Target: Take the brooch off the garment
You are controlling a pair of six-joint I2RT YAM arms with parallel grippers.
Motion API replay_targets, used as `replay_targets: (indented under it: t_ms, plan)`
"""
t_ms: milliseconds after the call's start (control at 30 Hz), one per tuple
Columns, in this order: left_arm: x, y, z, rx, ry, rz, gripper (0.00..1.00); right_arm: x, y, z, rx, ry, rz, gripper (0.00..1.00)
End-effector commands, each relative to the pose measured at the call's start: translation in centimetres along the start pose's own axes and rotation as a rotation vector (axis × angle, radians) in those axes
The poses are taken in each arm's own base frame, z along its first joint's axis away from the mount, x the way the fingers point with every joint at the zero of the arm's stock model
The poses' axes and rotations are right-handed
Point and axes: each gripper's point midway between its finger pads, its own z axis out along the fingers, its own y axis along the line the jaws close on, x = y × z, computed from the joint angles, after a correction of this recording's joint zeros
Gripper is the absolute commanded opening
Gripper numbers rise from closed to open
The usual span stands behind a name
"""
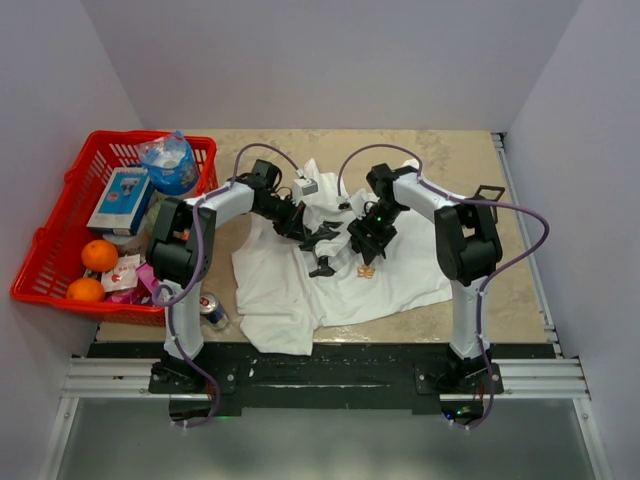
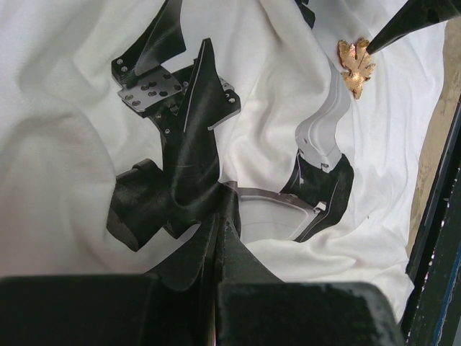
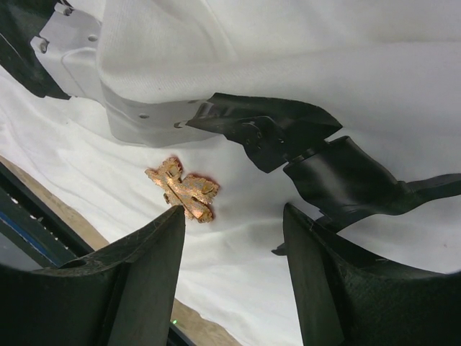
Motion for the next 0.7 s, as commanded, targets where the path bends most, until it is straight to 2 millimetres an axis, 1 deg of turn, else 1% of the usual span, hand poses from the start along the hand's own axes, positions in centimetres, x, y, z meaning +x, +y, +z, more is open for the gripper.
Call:
replay_targets:
  t_ms: [0,267,500,667]
  plan:
    - [-1.6,-0.6,-1.3,-0.007,-0.050,0.047,0.00,0.3,0.1,0.9,0.013,0.030,0.008,0.61]
    - [-1.5,-0.6,-1.2,-0.005,-0.049,0.044,0.00,0.3,0.6,1.5,0.034,0.050,-0.018,0.60]
    - [-1.4,-0.6,-1.3,-0.006,-0.047,0.044,0.00,1.0,0.3,2.1,0.052,0.077,-0.011,0.60]
    - [-1.4,-0.7,-1.3,-0.006,-0.046,0.046,0.00,0.5,0.8,1.8,0.019,0.053,0.002,0.60]
